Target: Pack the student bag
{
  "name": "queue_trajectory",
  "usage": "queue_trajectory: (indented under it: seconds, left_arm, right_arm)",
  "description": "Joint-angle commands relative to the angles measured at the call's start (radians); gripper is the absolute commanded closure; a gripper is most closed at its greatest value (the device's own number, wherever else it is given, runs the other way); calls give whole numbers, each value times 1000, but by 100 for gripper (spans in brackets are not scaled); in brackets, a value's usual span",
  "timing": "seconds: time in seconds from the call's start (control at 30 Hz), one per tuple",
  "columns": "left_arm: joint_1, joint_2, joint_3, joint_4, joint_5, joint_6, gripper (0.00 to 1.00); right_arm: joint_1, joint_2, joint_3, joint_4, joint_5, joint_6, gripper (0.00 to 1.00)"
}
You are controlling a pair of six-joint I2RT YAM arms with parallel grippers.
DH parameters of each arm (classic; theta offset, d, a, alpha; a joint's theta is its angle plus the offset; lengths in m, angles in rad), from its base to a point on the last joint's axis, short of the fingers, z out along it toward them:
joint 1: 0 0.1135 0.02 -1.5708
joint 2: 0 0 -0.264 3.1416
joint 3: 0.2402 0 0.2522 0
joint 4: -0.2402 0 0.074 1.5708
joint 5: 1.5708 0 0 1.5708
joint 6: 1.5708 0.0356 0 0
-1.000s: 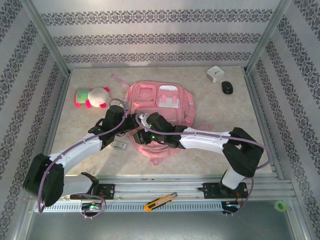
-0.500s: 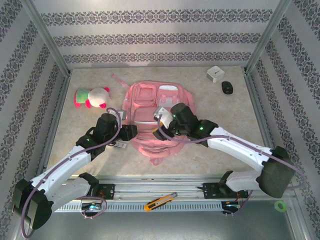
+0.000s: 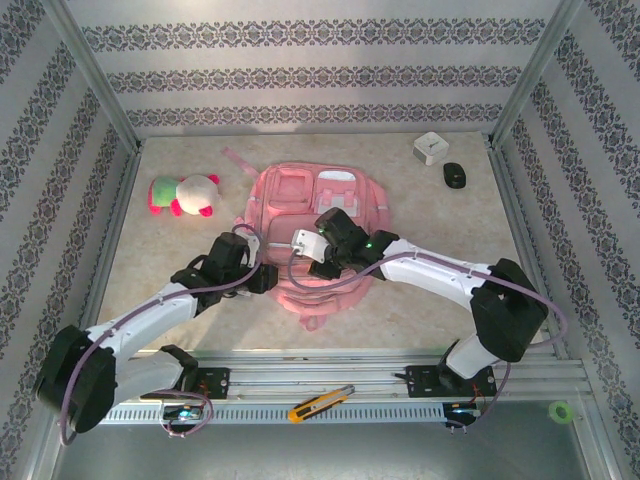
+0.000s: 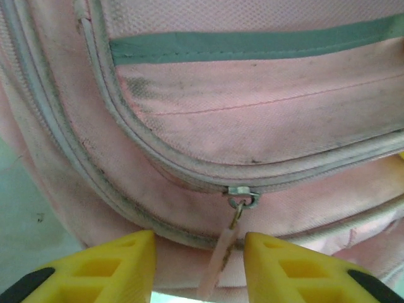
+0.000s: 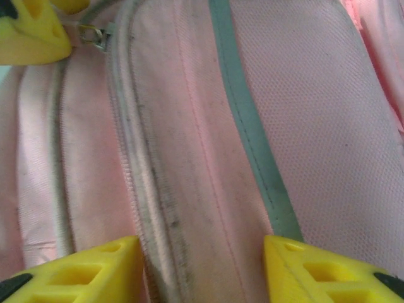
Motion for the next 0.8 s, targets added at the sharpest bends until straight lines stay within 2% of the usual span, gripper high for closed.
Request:
queue_trajectory:
  seconds: [0.0,0.03,0.13,0.17,0.27,0.37,0.6,0.77]
  left_arm:
    - [-16,33,-5,52,-41,28,68]
    - [-15,38,-5,54,-63,29,73]
    - [-14,37,16,24,-155,22,97]
    - [-13,35,29,2,-192,17,100]
    - [1,30,65,-51,-277,28,100]
    - [45,31,93,-51,-295,56,100]
    - [153,99,180,5,-233,174,100]
    - [177,207,250,108,-191,255,98]
  right_arm:
    - [11,7,28,36,73,-53,63]
    - [11,-1,25,40,81,-57,69]
    - [0,-45,12,34,65,-75,97]
    - [-12,-66,7,26,45,-80,100]
    - [-56,-134,-15,8,-35,-92,100]
    - [-102,-203,-48,-8,-161,-127,100]
    - [-223,-297,-96,-13,-414,-173,100]
    - [-308,-307,-104,17,-599,-187,100]
